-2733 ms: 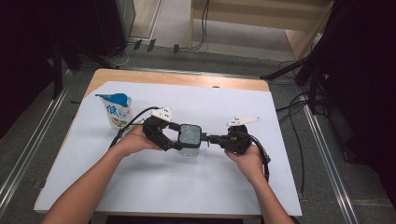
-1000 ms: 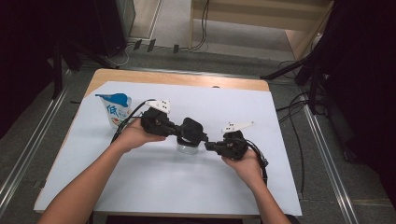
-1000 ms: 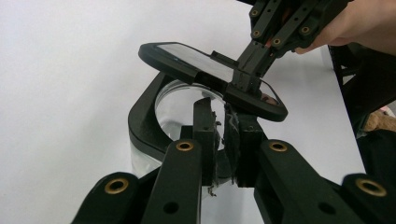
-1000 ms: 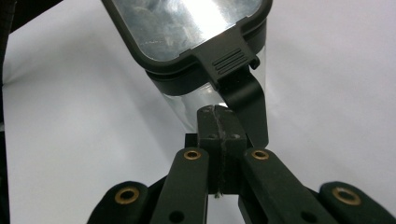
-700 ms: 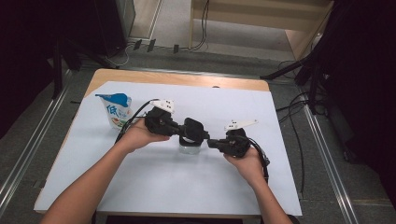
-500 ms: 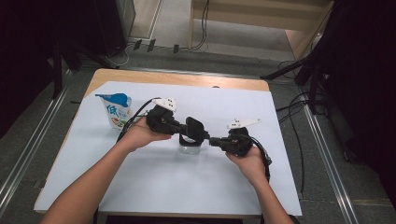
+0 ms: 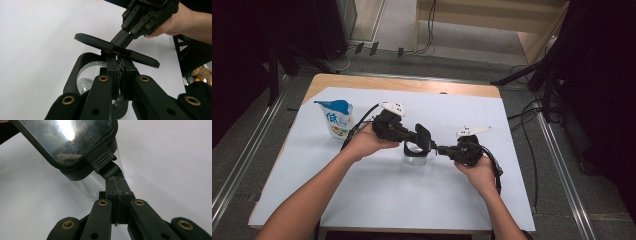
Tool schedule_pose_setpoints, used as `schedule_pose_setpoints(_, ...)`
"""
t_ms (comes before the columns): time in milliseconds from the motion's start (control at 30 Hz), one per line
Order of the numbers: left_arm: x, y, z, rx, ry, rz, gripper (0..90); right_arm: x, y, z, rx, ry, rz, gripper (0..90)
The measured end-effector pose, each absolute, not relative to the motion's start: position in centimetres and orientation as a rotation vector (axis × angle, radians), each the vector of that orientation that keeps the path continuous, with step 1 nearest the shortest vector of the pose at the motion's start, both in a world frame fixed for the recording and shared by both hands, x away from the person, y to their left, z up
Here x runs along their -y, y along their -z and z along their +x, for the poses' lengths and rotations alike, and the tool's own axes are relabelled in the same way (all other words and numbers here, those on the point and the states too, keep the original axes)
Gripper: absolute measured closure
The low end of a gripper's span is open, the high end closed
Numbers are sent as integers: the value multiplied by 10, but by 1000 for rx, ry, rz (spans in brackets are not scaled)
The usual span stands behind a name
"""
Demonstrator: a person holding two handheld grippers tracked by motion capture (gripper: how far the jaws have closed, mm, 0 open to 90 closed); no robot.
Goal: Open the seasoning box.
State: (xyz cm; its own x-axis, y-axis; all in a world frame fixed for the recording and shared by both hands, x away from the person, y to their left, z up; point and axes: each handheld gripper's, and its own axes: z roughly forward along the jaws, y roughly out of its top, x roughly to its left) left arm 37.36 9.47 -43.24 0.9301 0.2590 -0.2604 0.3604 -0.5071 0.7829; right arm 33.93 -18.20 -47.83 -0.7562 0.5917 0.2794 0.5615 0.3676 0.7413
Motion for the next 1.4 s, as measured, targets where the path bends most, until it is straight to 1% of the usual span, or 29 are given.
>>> schedule_pose_setpoints(300, -80, 426, 375, -438, 129, 2138, 900, 182, 479, 339, -2567, -1376, 1089, 900)
schedule_pose_setpoints(700, -62, 427, 375, -435, 123, 2140, 900, 182, 480, 340, -2543, -1398, 1105, 900)
schedule_pose_setpoints(1267, -54, 431, 377, -444, 126, 2148, 889, 181, 480, 340, -2531, -1386, 1098, 900)
schedule_pose_setpoints(1400, -55, 431, 378, -451, 139, 2145, 867, 181, 480, 340, -2531, -1389, 1097, 900)
